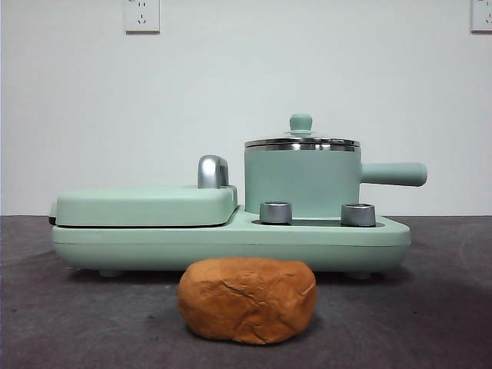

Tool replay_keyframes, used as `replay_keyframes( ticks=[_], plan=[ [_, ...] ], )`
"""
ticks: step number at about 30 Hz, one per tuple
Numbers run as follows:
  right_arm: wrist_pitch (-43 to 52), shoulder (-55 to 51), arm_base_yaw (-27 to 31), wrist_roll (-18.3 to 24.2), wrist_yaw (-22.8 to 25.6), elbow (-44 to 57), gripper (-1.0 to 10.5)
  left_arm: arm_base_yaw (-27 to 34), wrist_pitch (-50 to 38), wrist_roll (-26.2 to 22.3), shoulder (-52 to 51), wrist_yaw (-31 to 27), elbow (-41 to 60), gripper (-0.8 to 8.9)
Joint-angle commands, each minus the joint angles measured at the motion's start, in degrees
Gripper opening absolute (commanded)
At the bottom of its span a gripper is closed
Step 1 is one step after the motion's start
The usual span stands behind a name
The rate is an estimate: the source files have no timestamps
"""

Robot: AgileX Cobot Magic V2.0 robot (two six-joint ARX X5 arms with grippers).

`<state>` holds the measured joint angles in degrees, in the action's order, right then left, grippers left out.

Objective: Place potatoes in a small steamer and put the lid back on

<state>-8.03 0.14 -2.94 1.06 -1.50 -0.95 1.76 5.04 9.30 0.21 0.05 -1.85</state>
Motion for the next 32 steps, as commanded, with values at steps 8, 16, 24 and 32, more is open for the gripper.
replay_keyframes(
  ticks=[8,16,24,32],
  plan=[
    [16.35,0.07,-0.04,-12.5,-1.46,0.17,0.2,0.09,-11.91,15.56,-0.02,1.62,0.9,0.06],
    [9.09,1.51,-0.04,-21.18,-1.44,-10.1,0.1,0.09,-7.61,18.14,1.66,2.12,-8.48,0.08],
    [-7.87,11.69,0.0,-14.12,-6.05,-26.84,0.1,0.09,10.84,6.8,13.53,8.15,-26.36,0.08],
    [-14.95,21.55,0.0,-4.33,-16.15,-34.42,0.1,0.02,23.32,-3.93,24.96,19.12,-38.23,0.08]
  ],
)
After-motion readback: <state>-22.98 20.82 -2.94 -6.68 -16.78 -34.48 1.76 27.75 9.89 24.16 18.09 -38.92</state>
